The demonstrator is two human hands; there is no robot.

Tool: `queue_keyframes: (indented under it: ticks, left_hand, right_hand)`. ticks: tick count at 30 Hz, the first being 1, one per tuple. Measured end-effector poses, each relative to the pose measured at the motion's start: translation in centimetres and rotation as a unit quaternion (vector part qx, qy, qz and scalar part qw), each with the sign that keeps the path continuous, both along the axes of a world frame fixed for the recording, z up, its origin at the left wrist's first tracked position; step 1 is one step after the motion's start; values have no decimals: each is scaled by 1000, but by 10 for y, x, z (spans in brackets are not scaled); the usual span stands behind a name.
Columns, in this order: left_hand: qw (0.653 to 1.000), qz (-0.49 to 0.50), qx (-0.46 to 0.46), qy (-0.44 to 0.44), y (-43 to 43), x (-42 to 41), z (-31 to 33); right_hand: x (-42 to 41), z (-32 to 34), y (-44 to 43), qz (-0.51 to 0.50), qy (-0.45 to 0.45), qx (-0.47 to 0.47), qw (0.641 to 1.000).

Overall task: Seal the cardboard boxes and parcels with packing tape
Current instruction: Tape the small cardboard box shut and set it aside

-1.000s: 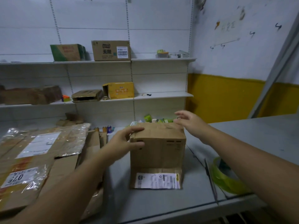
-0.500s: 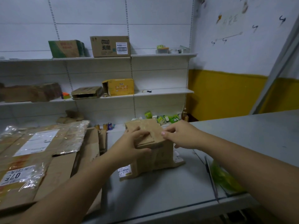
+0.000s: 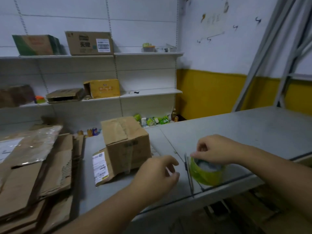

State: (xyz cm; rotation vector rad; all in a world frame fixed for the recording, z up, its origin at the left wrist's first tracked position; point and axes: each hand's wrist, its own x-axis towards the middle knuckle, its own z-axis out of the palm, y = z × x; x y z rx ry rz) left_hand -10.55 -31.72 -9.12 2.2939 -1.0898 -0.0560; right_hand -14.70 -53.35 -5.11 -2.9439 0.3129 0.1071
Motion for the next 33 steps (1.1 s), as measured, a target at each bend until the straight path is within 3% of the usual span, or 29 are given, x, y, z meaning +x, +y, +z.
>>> queue_keyframes:
  ticks: [2,5,10,15,20,26,30,33]
  left_hand:
    - [992,42,81,82,-27,9,-20]
    - [986,60,132,77,-50,17,-31]
    - [978,63,181,83,-63,27,-28]
    - [969,72,236,7,-67,25,-28]
    - [974,54,210,-62,-57,28,-33]
    - [983,67,167,-38,-46,31,-37]
    - [978,86,186,-29,-49,33,-35]
    - [969,97,228,-29,-53,36,-31]
  right_hand:
    - [-9,-10,5,6,50,-51,997]
    - [-13,-24,13,46,56,-105,992]
    - [-3,-38,10,71,23,-30,997]
    - [0,-35,5,71,-6,-7,997]
    - [-4,-33,-6,56,11,-23,998]
    - [-3,-31,-1,-7,-41,10,999]
    - [16,-34,6,-23,17,-79,996]
    - [22,-37,7,-31,20,-61,997]
